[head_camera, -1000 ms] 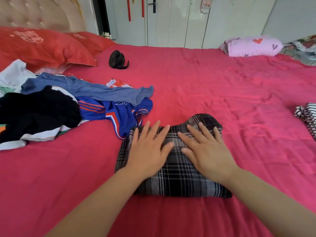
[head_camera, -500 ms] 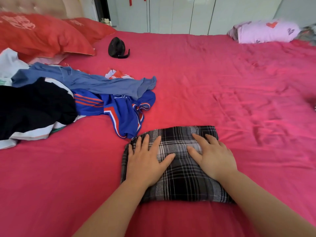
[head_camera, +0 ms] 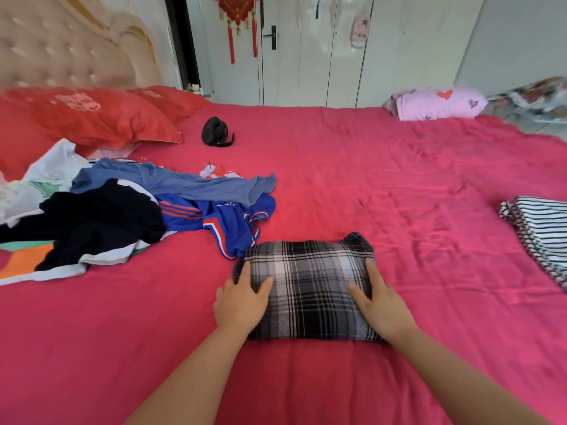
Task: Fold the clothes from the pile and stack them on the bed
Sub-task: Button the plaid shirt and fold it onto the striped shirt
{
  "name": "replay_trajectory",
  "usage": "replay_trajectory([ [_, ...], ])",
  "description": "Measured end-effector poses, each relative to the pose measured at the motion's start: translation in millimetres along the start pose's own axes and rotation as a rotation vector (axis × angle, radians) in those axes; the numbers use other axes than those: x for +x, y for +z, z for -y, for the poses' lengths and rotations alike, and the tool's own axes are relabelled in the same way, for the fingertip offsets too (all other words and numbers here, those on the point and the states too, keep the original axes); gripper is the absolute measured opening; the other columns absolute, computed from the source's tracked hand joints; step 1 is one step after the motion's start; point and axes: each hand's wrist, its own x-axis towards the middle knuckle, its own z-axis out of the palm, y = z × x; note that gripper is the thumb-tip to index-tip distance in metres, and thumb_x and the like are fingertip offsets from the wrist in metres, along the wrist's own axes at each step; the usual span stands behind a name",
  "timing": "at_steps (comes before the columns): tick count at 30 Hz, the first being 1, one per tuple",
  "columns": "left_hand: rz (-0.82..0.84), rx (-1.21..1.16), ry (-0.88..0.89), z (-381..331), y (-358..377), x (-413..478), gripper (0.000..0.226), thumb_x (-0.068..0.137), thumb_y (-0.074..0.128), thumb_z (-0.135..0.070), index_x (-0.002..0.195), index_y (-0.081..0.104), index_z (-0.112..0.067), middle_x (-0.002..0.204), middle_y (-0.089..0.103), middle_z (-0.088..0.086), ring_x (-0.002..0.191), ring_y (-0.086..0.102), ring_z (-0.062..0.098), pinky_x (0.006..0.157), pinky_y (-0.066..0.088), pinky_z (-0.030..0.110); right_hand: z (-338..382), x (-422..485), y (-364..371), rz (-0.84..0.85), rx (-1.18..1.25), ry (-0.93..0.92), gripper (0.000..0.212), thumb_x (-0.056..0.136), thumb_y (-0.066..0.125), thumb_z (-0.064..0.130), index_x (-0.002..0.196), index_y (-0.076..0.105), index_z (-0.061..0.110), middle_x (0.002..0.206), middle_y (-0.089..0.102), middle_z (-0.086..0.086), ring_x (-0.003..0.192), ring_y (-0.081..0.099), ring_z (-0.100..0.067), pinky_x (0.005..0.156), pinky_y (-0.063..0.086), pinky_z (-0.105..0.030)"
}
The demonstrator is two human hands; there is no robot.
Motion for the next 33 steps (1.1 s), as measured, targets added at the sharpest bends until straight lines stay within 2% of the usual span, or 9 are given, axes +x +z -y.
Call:
replay_trajectory([
  [3, 0.078, -0.119, 0.019, -6, -4, 1, 0.069, 0.09, 0.042, -0.055, 0.148, 0.019, -0.025, 0.139, 0.038, 0.018, 0.126, 0.042, 0.035, 0.104, 0.033, 0.036, 7, -1, -2, 0.014, 0.021, 0.034, 0.072, 0.091, 0.045, 0.047, 0.149, 0.006, 0.028, 0.14, 0.044, -0.017, 0.127, 0.044, -0.03, 0.102, 0.034, -0.036],
  [7, 0.087, -0.186, 0.064, -9, -7, -4, 0.07, 0.09, 0.052, -0.044, 0.148, 0.022, -0.017, 0.136, 0.037, 0.017, 0.124, 0.044, 0.031, 0.101, 0.036, 0.032, 10, -1, -3, -0.003, 0.033, 0.023, 0.073, 0.091, 0.049, 0.042, 0.149, 0.008, 0.025, 0.133, 0.048, -0.019, 0.121, 0.048, -0.032, 0.1, 0.038, -0.037],
  [10, 0.061, -0.258, 0.101, -13, -10, -7, 0.067, 0.089, 0.059, -0.035, 0.144, 0.031, -0.01, 0.13, 0.043, 0.017, 0.121, 0.044, 0.029, 0.1, 0.034, 0.029, 12, -5, -8, -0.033, 0.056, -0.013, 0.072, 0.091, 0.052, 0.035, 0.149, 0.01, 0.025, 0.13, 0.046, -0.021, 0.115, 0.05, -0.032, 0.097, 0.039, -0.034],
  [12, 0.035, -0.292, 0.135, -21, -15, -8, 0.068, 0.086, 0.063, -0.032, 0.142, 0.035, -0.007, 0.133, 0.044, 0.018, 0.125, 0.042, 0.028, 0.102, 0.031, 0.028, 12, -9, -19, -0.066, 0.088, -0.03, 0.071, 0.091, 0.054, 0.03, 0.148, 0.013, 0.025, 0.128, 0.043, -0.021, 0.115, 0.049, -0.031, 0.095, 0.038, -0.029],
  [16, 0.031, -0.344, 0.199, -55, -24, -15, 0.072, 0.087, 0.063, -0.032, 0.145, 0.029, -0.006, 0.138, 0.04, 0.016, 0.129, 0.038, 0.026, 0.104, 0.027, 0.026, -1, -14, -51, -0.15, 0.136, -0.042, 0.071, 0.088, 0.057, 0.026, 0.148, 0.017, 0.025, 0.123, 0.047, -0.02, 0.113, 0.049, -0.029, 0.094, 0.037, -0.028],
  [20, 0.065, -0.386, 0.297, -114, -21, -31, 0.072, 0.088, 0.061, -0.033, 0.146, 0.027, -0.009, 0.136, 0.041, 0.015, 0.128, 0.038, 0.026, 0.103, 0.028, 0.026, -30, -24, -100, -0.236, 0.17, 0.003, 0.071, 0.088, 0.058, 0.027, 0.147, 0.019, 0.025, 0.123, 0.048, -0.018, 0.112, 0.047, -0.026, 0.093, 0.035, -0.024],
  [26, 0.148, -0.343, 0.486, -237, 3, -47, 0.073, 0.088, 0.061, -0.033, 0.146, 0.024, -0.009, 0.135, 0.041, 0.016, 0.128, 0.038, 0.027, 0.102, 0.03, 0.028, -110, -34, -175, -0.448, 0.275, 0.099, 0.072, 0.084, 0.064, 0.024, 0.145, 0.026, 0.021, 0.134, 0.048, -0.012, 0.127, 0.042, -0.023, 0.106, 0.03, -0.029],
  [30, 0.199, -0.317, 0.633, -330, 32, -48, 0.073, 0.088, 0.062, -0.032, 0.146, 0.024, -0.009, 0.135, 0.041, 0.016, 0.128, 0.037, 0.027, 0.103, 0.029, 0.027, -167, -27, -225, -0.594, 0.294, 0.165, 0.069, 0.084, 0.065, 0.021, 0.143, 0.029, 0.017, 0.129, 0.053, -0.01, 0.119, 0.049, -0.023, 0.097, 0.034, -0.024],
  [33, 0.238, -0.28, 0.736, -398, 56, -45, 0.075, 0.087, 0.062, -0.034, 0.147, 0.023, -0.01, 0.136, 0.039, 0.015, 0.129, 0.036, 0.026, 0.104, 0.027, 0.027, -205, -16, -257, -0.705, 0.328, 0.213, 0.068, 0.084, 0.065, 0.023, 0.143, 0.03, 0.018, 0.125, 0.055, -0.014, 0.115, 0.05, -0.025, 0.096, 0.035, -0.026],
])
